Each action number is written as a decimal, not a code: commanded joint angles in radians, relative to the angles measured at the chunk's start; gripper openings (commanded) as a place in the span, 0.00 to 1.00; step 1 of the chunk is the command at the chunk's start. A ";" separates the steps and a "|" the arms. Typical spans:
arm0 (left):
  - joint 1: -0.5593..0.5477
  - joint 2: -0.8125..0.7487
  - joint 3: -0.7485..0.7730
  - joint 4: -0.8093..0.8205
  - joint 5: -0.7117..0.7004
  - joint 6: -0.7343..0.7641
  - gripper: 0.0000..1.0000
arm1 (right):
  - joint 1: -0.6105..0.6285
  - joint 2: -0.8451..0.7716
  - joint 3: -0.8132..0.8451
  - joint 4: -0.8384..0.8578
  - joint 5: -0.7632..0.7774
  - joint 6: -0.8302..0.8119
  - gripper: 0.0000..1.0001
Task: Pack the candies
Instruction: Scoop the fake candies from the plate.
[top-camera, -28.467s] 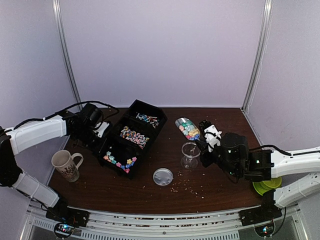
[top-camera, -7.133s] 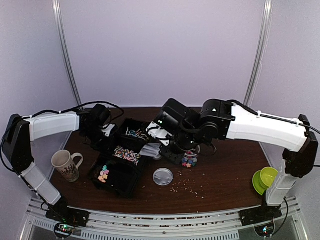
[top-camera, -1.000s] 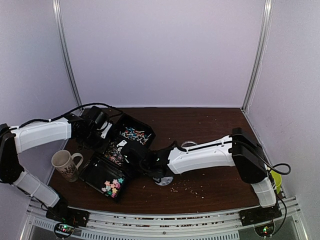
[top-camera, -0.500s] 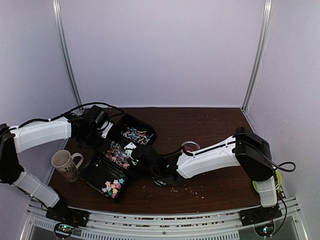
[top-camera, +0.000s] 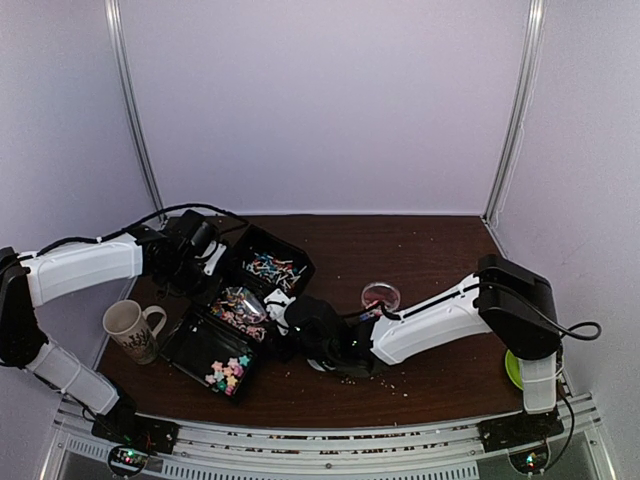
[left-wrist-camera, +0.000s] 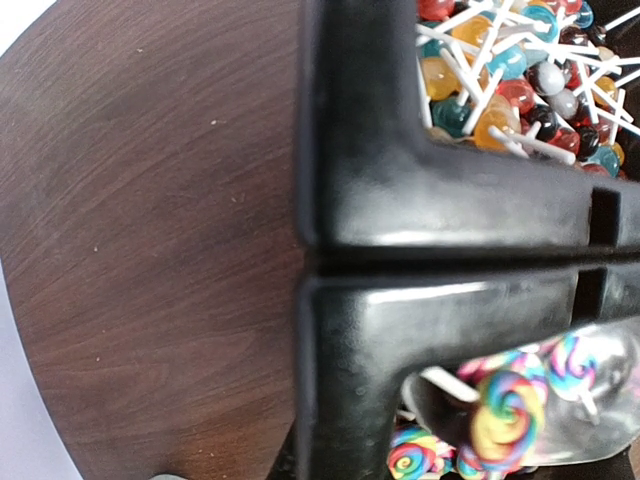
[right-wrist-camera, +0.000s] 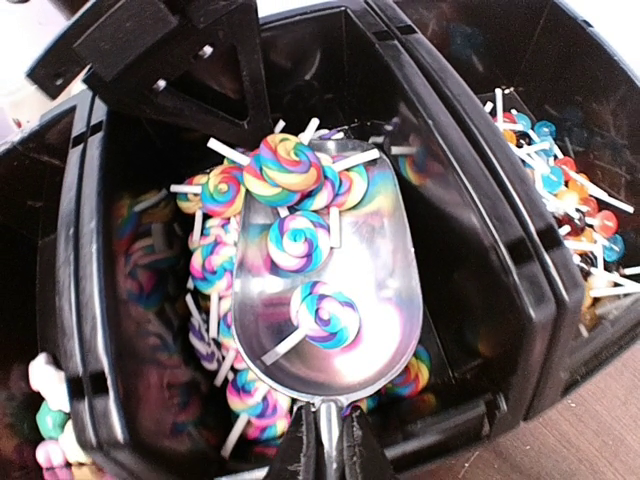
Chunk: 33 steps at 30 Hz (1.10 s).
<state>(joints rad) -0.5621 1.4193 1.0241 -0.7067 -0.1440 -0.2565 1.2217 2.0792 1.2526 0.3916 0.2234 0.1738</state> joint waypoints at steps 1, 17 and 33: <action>0.017 -0.032 0.097 0.074 0.038 -0.061 0.00 | -0.037 -0.023 -0.087 0.001 0.045 -0.018 0.00; 0.036 -0.011 0.101 0.068 0.068 -0.064 0.00 | -0.037 -0.194 -0.270 0.139 0.004 -0.123 0.00; 0.038 0.007 0.116 0.047 0.079 -0.066 0.00 | -0.048 -0.556 -0.344 -0.160 -0.020 -0.174 0.00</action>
<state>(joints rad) -0.5289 1.4349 1.0756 -0.7376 -0.1001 -0.2958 1.1885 1.6371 0.9241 0.3237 0.1806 0.0231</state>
